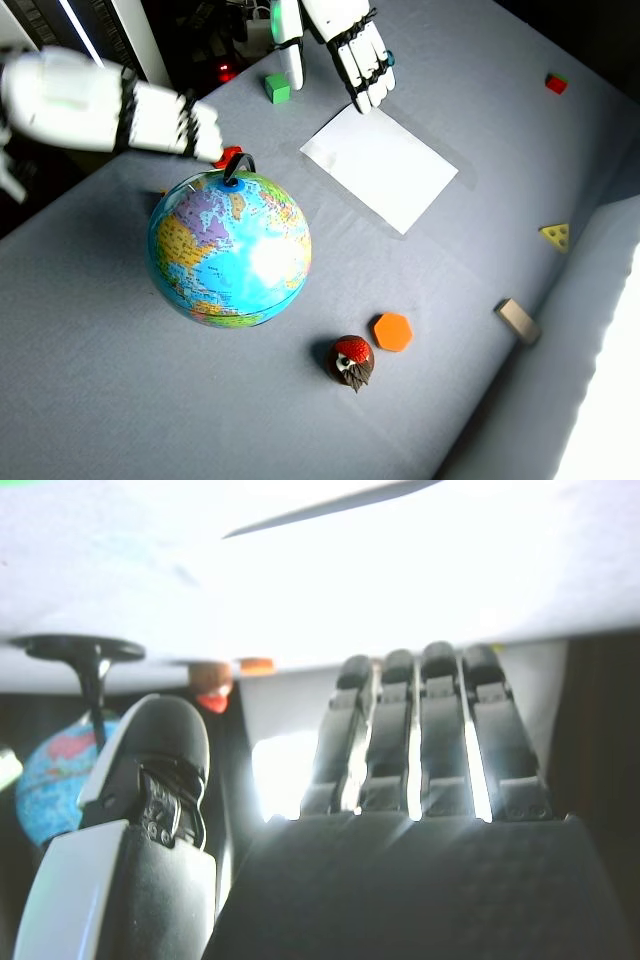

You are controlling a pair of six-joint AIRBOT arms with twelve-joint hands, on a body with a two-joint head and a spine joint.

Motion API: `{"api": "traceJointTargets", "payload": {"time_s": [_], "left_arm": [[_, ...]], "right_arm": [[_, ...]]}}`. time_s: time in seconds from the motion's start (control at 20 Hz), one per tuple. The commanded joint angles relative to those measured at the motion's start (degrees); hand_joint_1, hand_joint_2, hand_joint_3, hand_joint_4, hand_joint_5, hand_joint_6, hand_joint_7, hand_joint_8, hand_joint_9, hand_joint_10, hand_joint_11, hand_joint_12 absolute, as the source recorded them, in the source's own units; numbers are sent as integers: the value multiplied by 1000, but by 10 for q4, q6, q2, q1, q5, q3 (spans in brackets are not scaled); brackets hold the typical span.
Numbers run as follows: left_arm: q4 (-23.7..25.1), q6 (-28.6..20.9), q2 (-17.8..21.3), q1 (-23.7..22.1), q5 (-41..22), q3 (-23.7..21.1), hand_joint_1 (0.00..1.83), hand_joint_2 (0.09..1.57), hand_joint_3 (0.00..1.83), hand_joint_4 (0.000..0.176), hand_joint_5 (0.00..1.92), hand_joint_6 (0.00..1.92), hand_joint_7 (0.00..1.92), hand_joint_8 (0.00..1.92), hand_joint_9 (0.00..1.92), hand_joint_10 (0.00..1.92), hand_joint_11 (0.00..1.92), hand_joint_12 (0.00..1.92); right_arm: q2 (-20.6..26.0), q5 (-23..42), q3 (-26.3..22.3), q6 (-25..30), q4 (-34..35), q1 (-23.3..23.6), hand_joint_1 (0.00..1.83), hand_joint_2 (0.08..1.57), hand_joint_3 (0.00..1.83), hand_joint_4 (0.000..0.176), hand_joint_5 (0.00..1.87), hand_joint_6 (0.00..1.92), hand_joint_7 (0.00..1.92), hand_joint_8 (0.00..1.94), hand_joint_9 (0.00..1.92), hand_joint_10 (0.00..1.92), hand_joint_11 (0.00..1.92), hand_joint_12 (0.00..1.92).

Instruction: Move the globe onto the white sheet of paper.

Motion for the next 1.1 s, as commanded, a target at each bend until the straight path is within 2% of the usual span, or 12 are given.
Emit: {"api": "traceJointTargets", "payload": {"time_s": [0.0,0.1,0.2,0.4,0.55,0.7,0.8,1.05], "left_arm": [[36,0,-4,2,-52,4,0,1264,6,5,83,6,72,1,79,5,0,160],[45,1,-12,6,-52,14,0,1265,6,5,83,6,72,1,79,5,0,161],[66,-9,-23,13,-52,28,0,1266,6,5,84,6,72,1,80,5,0,162],[90,-11,-27,18,-31,43,0,1266,4,5,82,3,75,1,85,5,0,189],[97,-19,-28,23,-20,48,0,1265,2,5,83,2,78,1,91,4,0,217],[98,-21,-28,24,-19,47,0,1265,2,5,83,2,78,1,89,3,0,216],[98,-25,-27,24,-17,48,0,1264,1,5,83,2,78,1,89,3,0,215],[112,-38,-25,23,-8,52,0,1264,1,6,70,0,73,0,83,0,0,191]], "right_arm": [[4,101,7,30,-51,-6,0,1180,17,0,91,8,101,0,39,4,0,0],[13,138,37,89,-120,-28,0,1180,16,0,93,8,110,4,42,5,0,0],[23,142,72,162,-173,-36,0,1181,15,0,85,4,92,0,45,6,0,0],[29,167,137,245,-234,-49,0,1182,13,0,85,4,99,4,47,6,0,0],[28,174,169,278,-246,-51,0,1183,12,0,85,4,109,7,54,8,0,0],[21,146,219,328,-304,-40,0,1185,12,0,92,6,110,5,64,11,0,0],[13,126,252,380,-348,-25,0,1186,11,0,89,4,109,5,64,11,0,0],[-9,129,323,416,-352,3,0,1186,10,0,91,4,113,6,65,10,0,0]]}}
